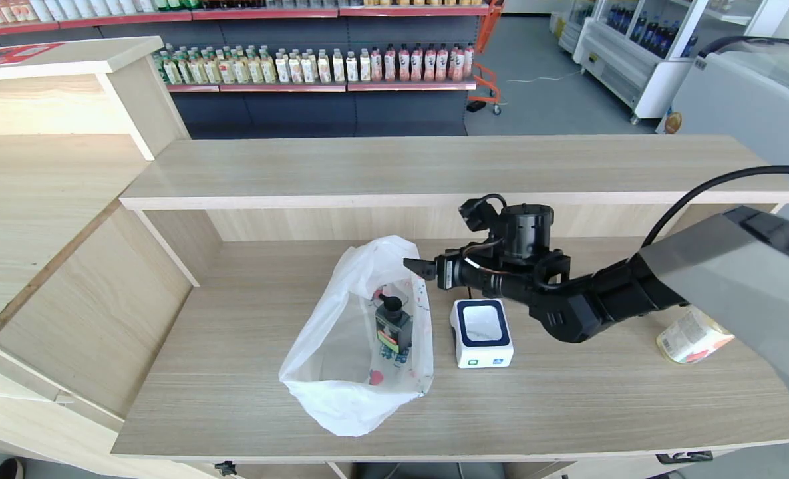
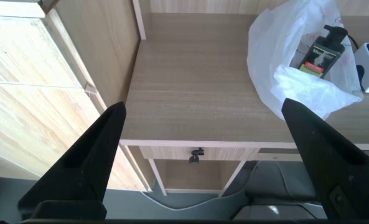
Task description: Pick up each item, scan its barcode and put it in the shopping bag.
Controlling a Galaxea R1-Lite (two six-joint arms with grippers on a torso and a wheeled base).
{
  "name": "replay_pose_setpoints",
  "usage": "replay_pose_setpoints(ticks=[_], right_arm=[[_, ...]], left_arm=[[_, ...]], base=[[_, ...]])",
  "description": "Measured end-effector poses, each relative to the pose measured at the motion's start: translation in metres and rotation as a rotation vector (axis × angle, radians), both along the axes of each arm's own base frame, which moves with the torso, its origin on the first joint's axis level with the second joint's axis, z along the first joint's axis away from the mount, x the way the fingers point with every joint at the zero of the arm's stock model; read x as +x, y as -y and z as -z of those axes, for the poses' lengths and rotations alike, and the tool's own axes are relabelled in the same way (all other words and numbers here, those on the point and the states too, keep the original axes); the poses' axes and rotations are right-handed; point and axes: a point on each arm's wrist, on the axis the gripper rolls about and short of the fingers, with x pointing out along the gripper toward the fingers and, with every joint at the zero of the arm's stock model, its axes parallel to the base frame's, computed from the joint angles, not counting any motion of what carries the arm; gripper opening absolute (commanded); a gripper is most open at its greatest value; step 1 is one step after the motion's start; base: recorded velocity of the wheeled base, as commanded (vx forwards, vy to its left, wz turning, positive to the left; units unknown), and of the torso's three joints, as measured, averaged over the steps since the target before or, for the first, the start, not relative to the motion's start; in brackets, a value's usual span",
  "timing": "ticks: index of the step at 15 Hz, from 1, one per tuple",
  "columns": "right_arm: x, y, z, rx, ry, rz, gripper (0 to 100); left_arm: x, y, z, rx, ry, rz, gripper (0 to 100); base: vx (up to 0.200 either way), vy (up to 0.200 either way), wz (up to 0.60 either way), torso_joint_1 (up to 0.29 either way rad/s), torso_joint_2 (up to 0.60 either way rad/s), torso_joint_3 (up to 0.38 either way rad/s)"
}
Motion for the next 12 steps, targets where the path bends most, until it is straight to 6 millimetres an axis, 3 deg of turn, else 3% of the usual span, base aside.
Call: replay_pose_setpoints(ticks=[3, 6, 8, 12], right_arm=[[-0.006, 0.048, -0.014, 0.001, -0.018, 0.099, 100], [-0.033, 0.088, -0.028, -0.016, -0.027, 0.232, 100], [-0.071, 0.111, -0.033, -0.054, -0.048, 0.359, 100], [-0.178, 0.162, -0.046, -0.161, -0.075, 0.531, 100]], left_arm=[[0.0, 0.0, 0.0, 0.0, 0.0, 0.0, 100], [0.0, 0.0, 0.0, 0.0, 0.0, 0.0, 100], [0.0, 0.0, 0.0, 0.0, 0.0, 0.0, 100], [0.0, 0.0, 0.0, 0.0, 0.0, 0.0, 100]], base=[[0.0, 0.0, 0.0, 0.0, 0.0, 0.0], [0.0, 0.0, 0.0, 0.0, 0.0, 0.0], [0.0, 0.0, 0.0, 0.0, 0.0, 0.0], [0.0, 0.0, 0.0, 0.0, 0.0, 0.0]])
